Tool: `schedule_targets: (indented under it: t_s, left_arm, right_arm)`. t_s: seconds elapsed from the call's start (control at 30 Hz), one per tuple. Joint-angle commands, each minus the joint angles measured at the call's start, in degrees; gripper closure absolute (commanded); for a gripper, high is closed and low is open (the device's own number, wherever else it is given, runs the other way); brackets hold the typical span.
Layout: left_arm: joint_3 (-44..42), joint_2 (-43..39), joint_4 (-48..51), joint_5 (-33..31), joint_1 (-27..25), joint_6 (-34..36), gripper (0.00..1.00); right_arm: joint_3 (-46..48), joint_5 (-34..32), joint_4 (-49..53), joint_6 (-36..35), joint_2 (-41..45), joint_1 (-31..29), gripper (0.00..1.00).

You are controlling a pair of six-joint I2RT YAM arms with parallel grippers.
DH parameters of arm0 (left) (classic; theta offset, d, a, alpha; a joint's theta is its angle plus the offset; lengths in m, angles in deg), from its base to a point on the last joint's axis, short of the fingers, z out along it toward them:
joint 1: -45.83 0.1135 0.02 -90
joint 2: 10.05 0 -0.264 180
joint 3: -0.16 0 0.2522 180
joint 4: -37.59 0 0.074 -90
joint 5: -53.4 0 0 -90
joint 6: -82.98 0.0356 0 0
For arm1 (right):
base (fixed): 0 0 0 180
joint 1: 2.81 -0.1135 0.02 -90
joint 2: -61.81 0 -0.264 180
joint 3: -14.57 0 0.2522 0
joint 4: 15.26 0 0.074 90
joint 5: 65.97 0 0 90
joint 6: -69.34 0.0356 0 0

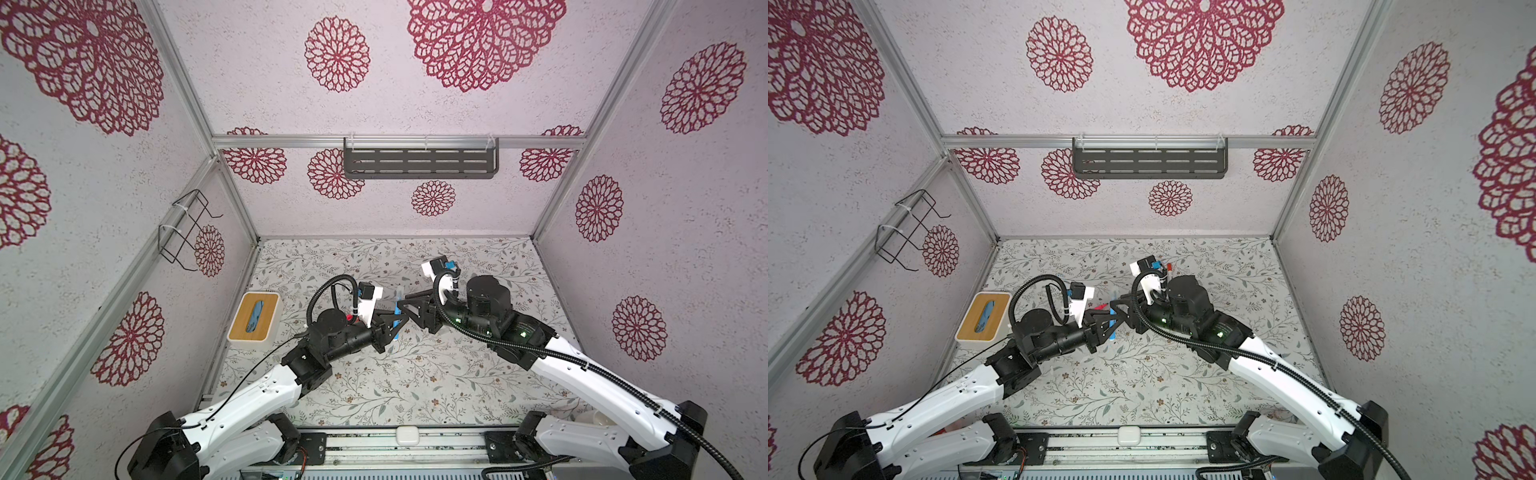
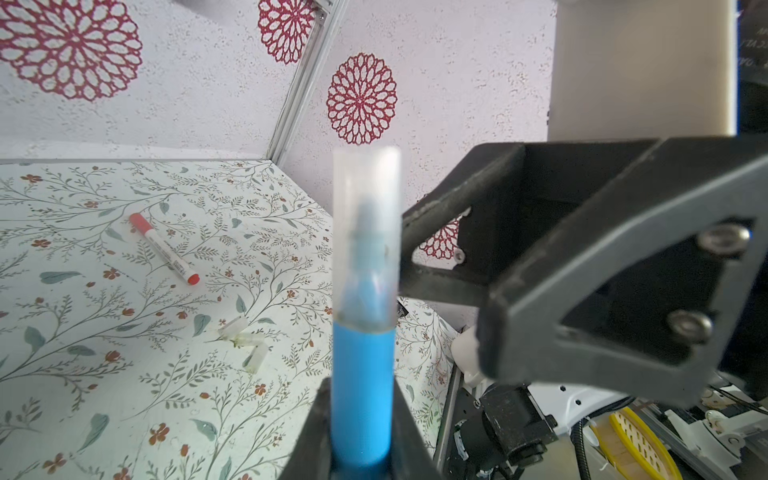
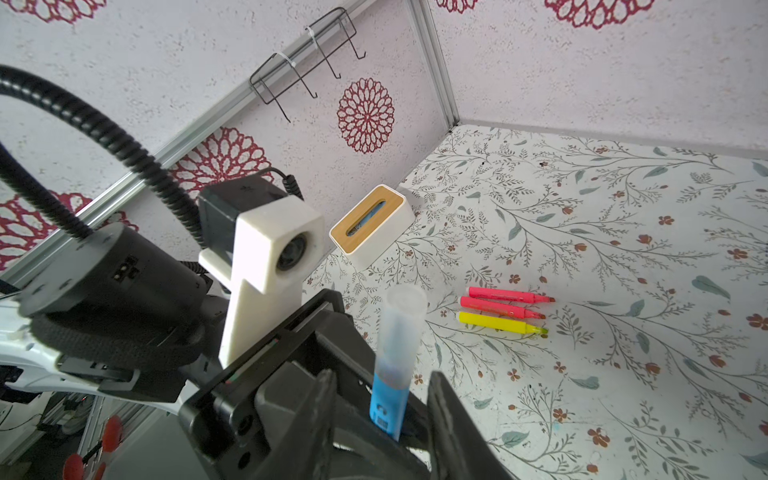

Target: Insert the pens into the pen caps

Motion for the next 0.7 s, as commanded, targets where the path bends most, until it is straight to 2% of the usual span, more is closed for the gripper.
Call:
schedule_targets:
  t_s: [0.0, 0.17, 0.3, 0.37, 0.43, 0.53, 0.6, 0.67]
  left_arm:
    - [-0.02, -0.81, 0.13, -1.34, -0.71, 1.46, 1.0]
    - [-0.18, -0.77, 0.13, -1.77, -1.01, 1.71, 1.0]
    - [-0.2, -0.77, 0.39, -2.15, -1.08, 1.75, 1.0]
    - [-0.2, -0.71, 0.53, -2.35, -1.1, 1.83, 0.96]
    - [-0.03, -0.47, 1.28, -3.06, -1.1, 1.99, 0.81]
    - [0.48, 0.09, 3.99, -5.21, -1.06, 2.48, 0.44]
    - [1.24, 0.28, 8.22, -9.47, -1.32, 3.2, 0.37]
    - [1.69, 0.28, 12.4, -14.0, -1.66, 3.81, 0.36]
  right_arm:
    - [-0.01, 1.53, -2.7, 1.11, -0.74, -0.11, 0.62]
    - [0.4, 1.76, -2.97, 1.61, -2.38, -0.09, 0.62]
    - [0.69, 2.5, -3.71, 1.93, -3.03, -0.14, 0.78]
    - [0.6, 2.6, -3.69, 1.82, -3.23, -0.11, 0.86]
    - [0.6, 1.53, -3.61, 1.63, -3.3, -0.07, 0.91]
    - [-0.67, -2.01, -0.89, 0.79, -3.44, 0.3, 0.91]
    - [-2.24, -4.89, 2.4, -0.14, -3.82, 1.33, 0.91]
    - [-3.69, -6.59, 5.11, -0.58, -4.31, 3.5, 0.91]
